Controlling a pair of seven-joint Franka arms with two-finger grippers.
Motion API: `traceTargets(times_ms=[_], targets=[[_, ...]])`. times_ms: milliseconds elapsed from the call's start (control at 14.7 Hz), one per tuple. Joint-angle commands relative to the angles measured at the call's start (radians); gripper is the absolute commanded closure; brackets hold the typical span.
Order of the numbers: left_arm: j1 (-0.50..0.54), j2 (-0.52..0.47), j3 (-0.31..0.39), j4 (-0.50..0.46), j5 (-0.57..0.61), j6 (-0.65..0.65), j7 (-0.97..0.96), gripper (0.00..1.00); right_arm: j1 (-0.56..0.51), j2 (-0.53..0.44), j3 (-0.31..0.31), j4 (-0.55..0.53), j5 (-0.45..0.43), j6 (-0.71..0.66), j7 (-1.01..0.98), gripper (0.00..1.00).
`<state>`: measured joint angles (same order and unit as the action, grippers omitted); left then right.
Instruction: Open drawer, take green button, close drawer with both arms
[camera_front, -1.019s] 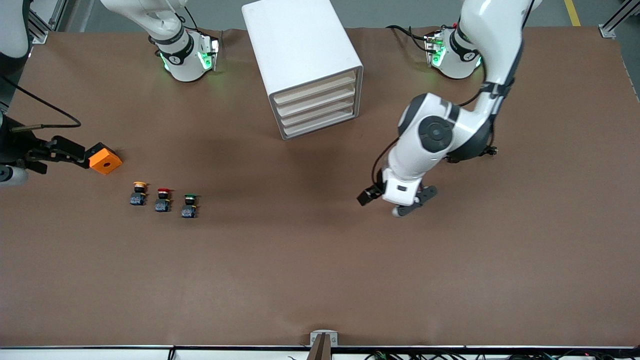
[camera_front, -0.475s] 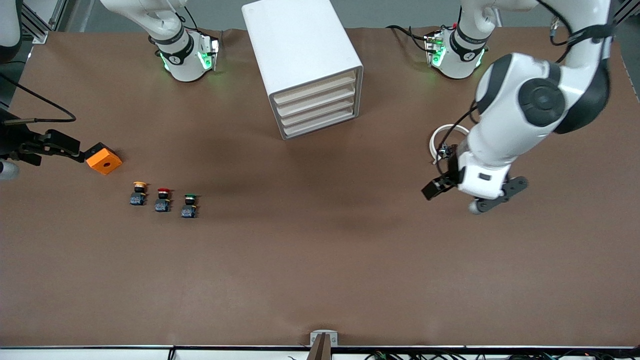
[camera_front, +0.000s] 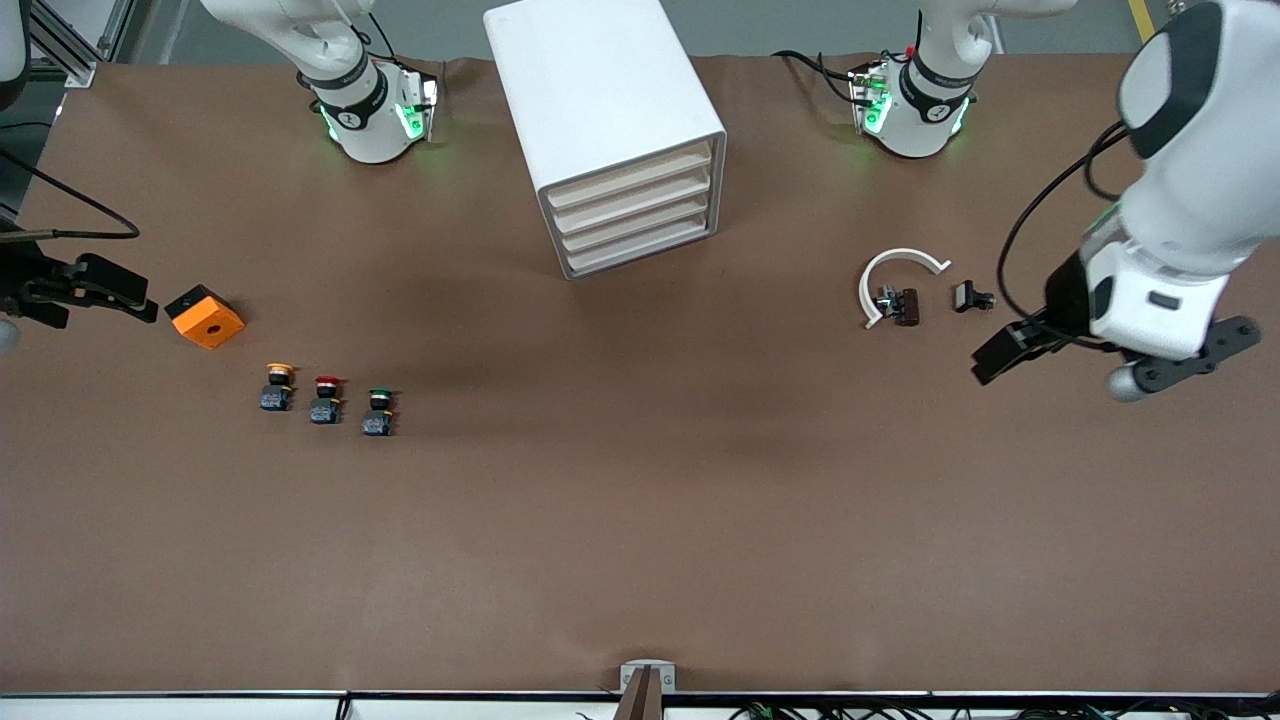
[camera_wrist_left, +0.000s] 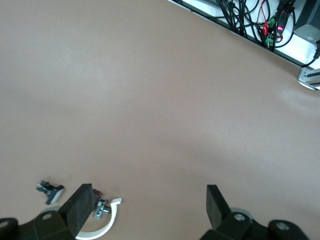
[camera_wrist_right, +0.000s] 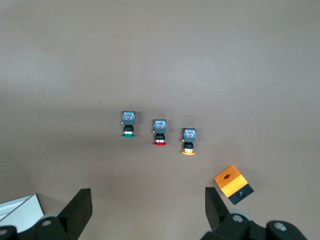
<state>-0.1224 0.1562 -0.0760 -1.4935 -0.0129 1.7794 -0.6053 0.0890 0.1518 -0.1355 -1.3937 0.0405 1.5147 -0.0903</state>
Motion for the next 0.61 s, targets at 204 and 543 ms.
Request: traceTargets(times_ms=[204, 543], targets=[[0.063, -0.079, -0.011, 0.001, 0.018, -0.116, 0.156, 0.00, 0.002, -0.216, 0.008, -0.276, -0.021, 0.169, 0.041, 0.00], [0.099, -0.105, -0.013, 0.002, 0.008, -0.182, 0.229, 0.00, 0.025, -0.224, 0.010, -0.243, -0.021, 0.165, 0.041, 0.00]])
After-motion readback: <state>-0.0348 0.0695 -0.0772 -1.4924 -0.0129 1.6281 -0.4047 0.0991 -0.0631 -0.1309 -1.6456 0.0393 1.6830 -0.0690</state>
